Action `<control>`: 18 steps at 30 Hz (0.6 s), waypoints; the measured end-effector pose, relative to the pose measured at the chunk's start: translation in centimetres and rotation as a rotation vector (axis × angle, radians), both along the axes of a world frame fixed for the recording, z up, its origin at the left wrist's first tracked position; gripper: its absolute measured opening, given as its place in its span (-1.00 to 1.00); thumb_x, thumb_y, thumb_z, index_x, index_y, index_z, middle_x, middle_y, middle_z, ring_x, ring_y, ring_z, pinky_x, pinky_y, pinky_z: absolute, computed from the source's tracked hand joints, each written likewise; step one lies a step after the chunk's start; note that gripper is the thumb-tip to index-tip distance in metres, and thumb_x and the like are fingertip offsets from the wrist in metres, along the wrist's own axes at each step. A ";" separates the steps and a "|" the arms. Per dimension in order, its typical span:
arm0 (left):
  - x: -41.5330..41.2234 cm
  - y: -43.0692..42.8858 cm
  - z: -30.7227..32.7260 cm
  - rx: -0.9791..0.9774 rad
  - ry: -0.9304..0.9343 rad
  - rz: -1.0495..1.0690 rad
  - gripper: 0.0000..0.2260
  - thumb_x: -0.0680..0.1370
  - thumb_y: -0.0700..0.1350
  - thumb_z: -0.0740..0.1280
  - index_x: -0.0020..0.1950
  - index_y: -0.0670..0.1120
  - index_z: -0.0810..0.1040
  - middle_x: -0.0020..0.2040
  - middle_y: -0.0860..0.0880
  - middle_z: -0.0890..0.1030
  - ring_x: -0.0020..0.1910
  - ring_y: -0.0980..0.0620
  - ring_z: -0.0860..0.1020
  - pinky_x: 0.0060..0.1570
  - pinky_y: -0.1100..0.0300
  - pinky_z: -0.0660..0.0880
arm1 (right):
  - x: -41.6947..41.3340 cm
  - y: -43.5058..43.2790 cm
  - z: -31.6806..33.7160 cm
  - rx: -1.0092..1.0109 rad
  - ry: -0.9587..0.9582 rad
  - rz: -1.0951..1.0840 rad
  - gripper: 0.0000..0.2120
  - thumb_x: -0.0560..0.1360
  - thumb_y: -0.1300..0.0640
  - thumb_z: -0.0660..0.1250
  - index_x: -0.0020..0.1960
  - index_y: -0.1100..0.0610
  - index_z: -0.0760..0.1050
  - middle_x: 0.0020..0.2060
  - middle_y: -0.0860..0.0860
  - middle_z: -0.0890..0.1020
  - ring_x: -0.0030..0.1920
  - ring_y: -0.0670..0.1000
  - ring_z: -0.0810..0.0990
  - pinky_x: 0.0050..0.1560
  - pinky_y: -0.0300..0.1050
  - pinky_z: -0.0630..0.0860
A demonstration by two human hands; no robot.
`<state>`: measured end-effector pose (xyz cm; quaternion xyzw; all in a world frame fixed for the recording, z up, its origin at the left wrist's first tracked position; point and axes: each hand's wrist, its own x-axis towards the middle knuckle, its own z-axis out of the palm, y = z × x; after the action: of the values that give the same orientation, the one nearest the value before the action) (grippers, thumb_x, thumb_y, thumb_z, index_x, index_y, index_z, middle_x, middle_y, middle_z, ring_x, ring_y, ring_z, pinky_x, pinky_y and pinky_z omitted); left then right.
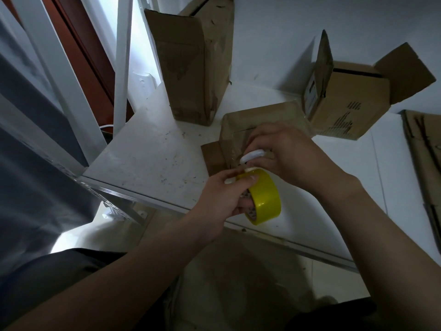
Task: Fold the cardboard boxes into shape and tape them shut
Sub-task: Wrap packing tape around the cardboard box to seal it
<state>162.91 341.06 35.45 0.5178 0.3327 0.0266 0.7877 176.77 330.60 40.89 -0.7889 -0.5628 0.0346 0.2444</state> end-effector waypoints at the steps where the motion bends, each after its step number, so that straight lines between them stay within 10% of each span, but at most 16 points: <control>1: 0.0 0.0 0.0 0.003 0.000 0.002 -0.59 0.51 0.01 0.51 0.32 0.05 0.52 0.19 -0.11 0.65 -0.08 -0.08 0.72 -0.29 0.25 0.58 | -0.1 0.0 0.0 -0.011 -0.006 -0.004 -0.88 0.47 0.07 0.53 0.01 0.03 0.74 0.07 -0.05 0.64 0.13 0.04 0.54 0.15 0.07 0.44; 18: 0.0 -0.1 0.5 -0.084 -0.009 -0.004 -0.56 0.54 -0.02 0.47 0.39 -0.04 0.50 0.19 -0.11 0.66 0.03 -0.12 0.71 -0.25 0.25 0.59 | -0.5 0.2 -0.2 -0.049 -0.008 -0.034 -0.84 0.44 0.08 0.55 0.02 0.05 0.73 0.09 0.00 0.59 0.15 0.13 0.49 0.15 0.10 0.44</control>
<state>162.91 340.94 35.92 0.4848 0.3290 0.0131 0.8102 176.22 330.82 40.66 -0.8041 -0.5494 0.0412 0.2233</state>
